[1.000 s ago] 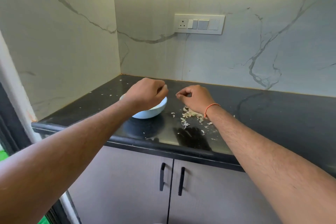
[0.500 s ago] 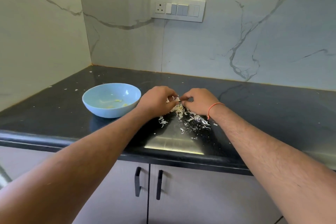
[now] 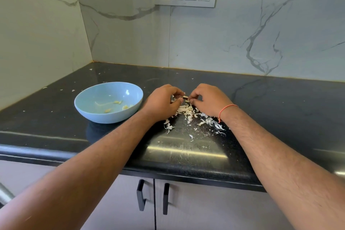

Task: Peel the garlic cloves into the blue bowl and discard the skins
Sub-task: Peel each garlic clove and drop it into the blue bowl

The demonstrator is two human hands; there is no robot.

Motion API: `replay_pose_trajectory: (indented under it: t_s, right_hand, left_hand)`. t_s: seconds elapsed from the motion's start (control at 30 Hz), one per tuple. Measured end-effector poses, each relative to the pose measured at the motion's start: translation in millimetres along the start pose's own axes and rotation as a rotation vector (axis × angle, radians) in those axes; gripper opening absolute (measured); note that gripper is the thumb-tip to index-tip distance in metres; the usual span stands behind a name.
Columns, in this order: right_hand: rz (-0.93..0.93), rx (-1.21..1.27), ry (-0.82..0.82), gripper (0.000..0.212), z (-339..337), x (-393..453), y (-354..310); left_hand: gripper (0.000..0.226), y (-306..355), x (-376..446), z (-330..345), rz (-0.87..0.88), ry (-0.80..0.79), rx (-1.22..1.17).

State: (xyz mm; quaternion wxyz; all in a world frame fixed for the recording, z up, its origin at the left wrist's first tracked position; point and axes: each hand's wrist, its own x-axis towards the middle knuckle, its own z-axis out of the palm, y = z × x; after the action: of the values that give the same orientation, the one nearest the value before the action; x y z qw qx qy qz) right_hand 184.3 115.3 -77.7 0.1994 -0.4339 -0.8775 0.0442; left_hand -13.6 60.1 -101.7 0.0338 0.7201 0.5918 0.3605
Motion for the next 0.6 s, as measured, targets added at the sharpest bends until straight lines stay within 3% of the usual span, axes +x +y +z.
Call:
replay_pose_trajectory:
  t_s: [0.1,0.37,0.6]
  right_hand:
    - [-0.004,0.006,-0.002,0.011,3,1,0]
    - [0.029,0.382,0.094,0.01,-6,-8,-4]
    - [0.061,0.575,0.112,0.01,-4,-11,-6]
  left_hand:
    - [0.019,-1,1,0,-0.02,0.013,-0.017]
    - [0.004,4,-4,-7,0.003,0.086,-0.076]
    - [0.007,7,-8,-9,0.03,0.111,-0.154]
